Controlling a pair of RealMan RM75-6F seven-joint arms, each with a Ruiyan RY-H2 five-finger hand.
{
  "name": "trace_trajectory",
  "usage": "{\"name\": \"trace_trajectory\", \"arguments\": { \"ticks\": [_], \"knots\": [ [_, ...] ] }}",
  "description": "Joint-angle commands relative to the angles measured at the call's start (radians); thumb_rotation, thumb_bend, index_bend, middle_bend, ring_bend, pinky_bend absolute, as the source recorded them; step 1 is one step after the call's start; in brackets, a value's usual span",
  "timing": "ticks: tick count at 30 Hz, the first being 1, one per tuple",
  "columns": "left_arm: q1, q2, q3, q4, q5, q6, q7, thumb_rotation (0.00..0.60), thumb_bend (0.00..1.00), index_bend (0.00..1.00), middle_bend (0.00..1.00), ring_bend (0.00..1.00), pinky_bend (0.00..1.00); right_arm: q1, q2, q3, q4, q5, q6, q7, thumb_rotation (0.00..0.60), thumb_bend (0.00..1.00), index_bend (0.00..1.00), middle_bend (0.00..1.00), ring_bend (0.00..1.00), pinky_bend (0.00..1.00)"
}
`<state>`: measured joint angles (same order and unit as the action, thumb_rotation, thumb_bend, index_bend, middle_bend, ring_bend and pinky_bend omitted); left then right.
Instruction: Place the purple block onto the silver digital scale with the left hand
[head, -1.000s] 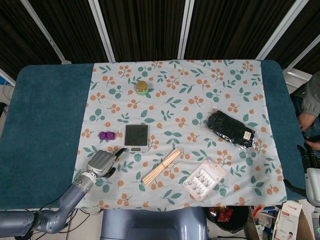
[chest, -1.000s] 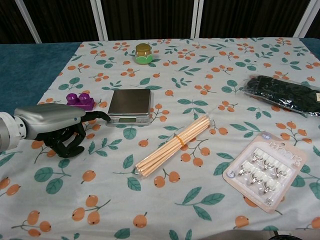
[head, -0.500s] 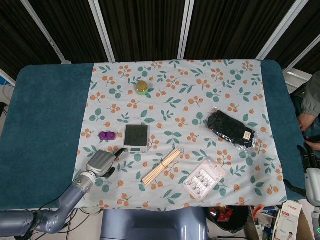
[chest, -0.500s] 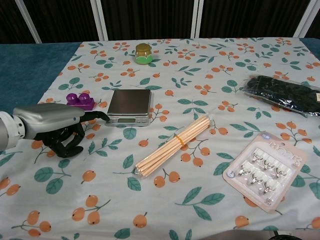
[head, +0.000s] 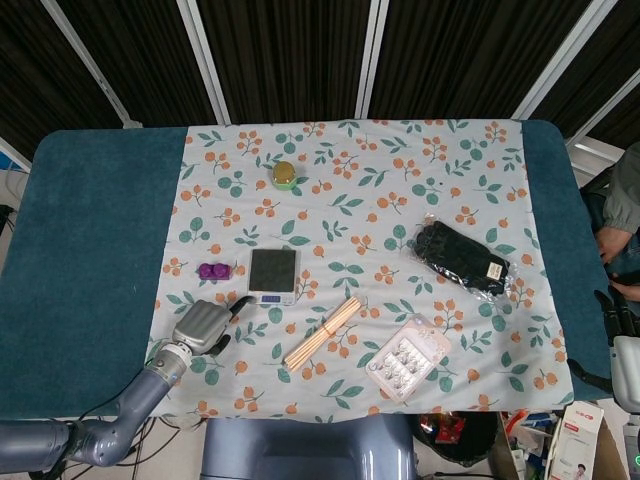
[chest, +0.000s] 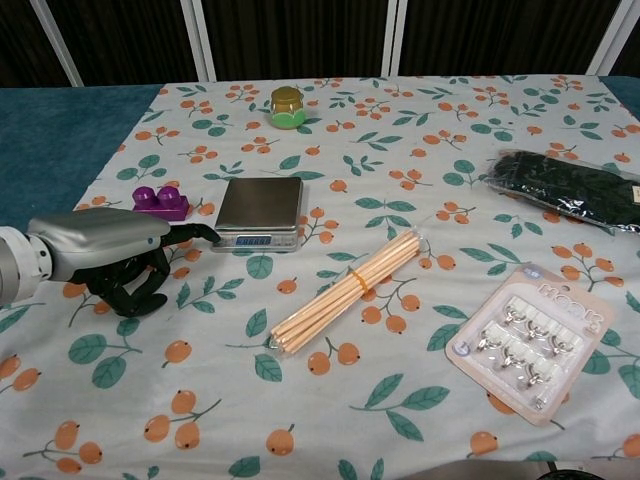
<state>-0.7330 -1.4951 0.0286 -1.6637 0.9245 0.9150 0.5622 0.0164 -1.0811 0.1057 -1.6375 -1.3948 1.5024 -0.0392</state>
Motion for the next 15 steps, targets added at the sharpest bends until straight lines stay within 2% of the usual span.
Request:
{"name": "trace_trajectory", "arguments": {
  "ticks": [1,6,12,15],
  "knots": [
    [-0.001,-0.001,0.002,0.002,-0.003,0.000,0.004,0.600,0.47,0.16,0.70,0.75,0.75,0.000,0.000,0.000,0.000,0.000,0.000,0.000,0.600,0.07,0.05,0.01,0.17,0.19],
    [-0.002,-0.003,0.004,0.003,-0.009,0.003,0.012,0.600,0.47,0.18,0.70,0.75,0.75,0.000,0.000,0.000,0.000,0.000,0.000,0.001,0.600,0.07,0.05,0.01,0.17,0.19],
    [-0.001,0.004,-0.003,-0.016,-0.003,0.013,0.004,0.600,0.47,0.02,0.69,0.75,0.75,0.001,0.001,0.000,0.000,0.000,-0.001,0.000,0.600,0.07,0.05,0.01,0.17,0.19],
    [0.004,0.018,-0.009,-0.040,0.016,0.029,-0.008,0.600,0.47,0.00,0.70,0.75,0.75,0.001,0.001,0.000,0.000,0.000,-0.002,0.000,0.600,0.07,0.05,0.01,0.17,0.19]
  ]
}}
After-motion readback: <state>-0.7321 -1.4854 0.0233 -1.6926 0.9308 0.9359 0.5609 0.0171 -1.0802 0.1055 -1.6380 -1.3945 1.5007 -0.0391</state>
